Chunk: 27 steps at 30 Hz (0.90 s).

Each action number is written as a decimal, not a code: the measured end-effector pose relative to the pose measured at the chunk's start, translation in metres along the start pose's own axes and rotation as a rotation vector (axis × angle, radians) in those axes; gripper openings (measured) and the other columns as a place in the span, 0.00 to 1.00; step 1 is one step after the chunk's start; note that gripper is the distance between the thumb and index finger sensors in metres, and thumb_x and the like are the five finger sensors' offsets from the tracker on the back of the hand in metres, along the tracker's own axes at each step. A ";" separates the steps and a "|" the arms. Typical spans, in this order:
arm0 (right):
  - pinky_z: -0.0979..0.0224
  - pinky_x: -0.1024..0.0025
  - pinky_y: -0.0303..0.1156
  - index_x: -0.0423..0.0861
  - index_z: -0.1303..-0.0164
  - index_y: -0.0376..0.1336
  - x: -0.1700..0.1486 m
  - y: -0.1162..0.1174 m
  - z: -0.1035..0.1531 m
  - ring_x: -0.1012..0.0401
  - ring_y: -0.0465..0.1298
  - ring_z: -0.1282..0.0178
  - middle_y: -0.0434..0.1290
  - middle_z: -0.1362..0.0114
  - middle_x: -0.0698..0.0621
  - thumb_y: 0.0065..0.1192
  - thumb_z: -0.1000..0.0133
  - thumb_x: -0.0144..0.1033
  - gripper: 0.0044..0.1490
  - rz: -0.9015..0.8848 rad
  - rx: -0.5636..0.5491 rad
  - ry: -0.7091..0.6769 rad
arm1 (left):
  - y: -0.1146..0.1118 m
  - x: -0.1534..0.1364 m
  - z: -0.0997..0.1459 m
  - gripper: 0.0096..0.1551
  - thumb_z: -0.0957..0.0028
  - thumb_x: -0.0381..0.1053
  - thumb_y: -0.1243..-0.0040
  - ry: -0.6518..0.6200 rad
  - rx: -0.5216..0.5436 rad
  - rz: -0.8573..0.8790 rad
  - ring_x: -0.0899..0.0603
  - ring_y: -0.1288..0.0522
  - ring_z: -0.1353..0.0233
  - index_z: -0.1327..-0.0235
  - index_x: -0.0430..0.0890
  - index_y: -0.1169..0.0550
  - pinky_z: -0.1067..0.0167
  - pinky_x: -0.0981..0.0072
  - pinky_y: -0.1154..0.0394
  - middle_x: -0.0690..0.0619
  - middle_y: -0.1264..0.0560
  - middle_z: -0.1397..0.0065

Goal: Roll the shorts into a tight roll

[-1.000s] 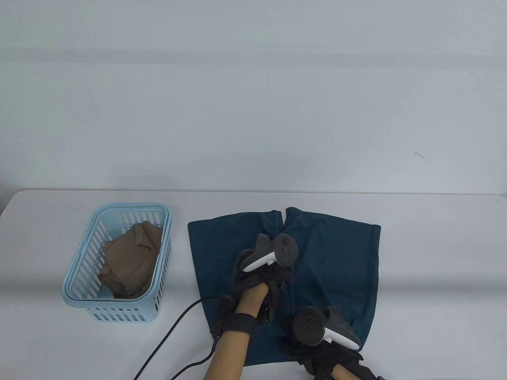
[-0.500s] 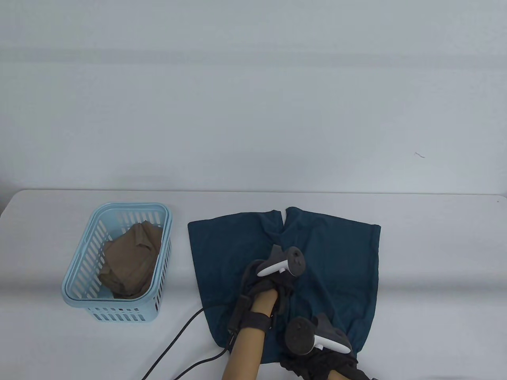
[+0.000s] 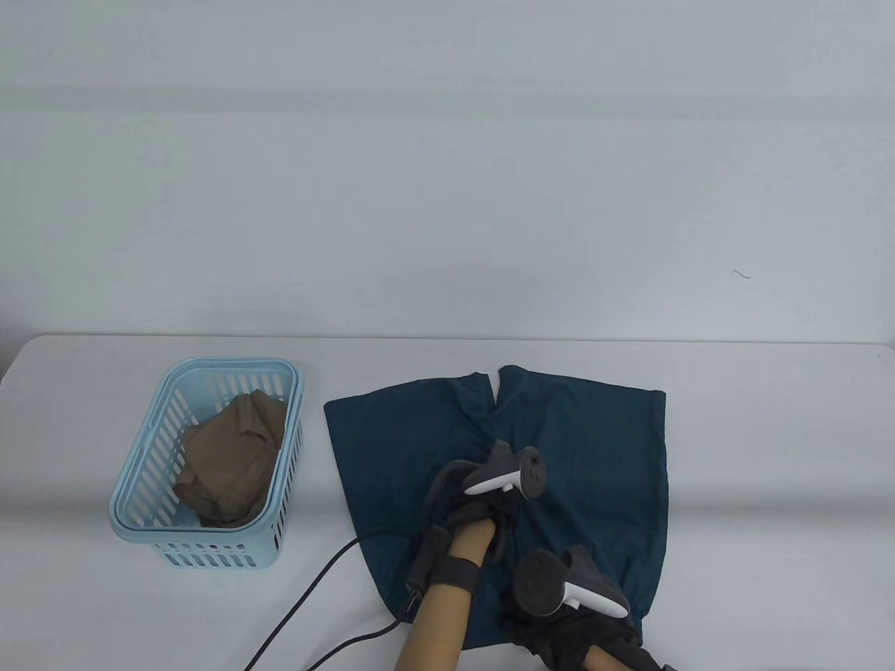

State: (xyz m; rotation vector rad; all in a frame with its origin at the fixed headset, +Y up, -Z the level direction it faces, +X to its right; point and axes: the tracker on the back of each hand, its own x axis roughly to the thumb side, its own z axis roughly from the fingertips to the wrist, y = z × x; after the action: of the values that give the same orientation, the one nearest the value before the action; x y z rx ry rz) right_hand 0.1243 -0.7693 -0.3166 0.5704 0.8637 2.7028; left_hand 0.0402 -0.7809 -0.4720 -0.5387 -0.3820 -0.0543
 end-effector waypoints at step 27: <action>0.24 0.31 0.46 0.38 0.29 0.61 -0.033 -0.020 0.007 0.39 0.55 0.19 0.56 0.19 0.39 0.46 0.39 0.44 0.33 0.095 -0.078 0.265 | 0.000 0.008 0.005 0.31 0.41 0.48 0.52 0.076 0.091 -0.172 0.30 0.55 0.18 0.25 0.44 0.42 0.29 0.26 0.58 0.42 0.52 0.17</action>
State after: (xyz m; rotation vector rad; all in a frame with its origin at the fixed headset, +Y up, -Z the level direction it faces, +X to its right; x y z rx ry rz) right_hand 0.1592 -0.7614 -0.3326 0.2456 0.8058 2.9297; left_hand 0.0462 -0.7776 -0.4645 -0.4120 -0.3539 -0.2217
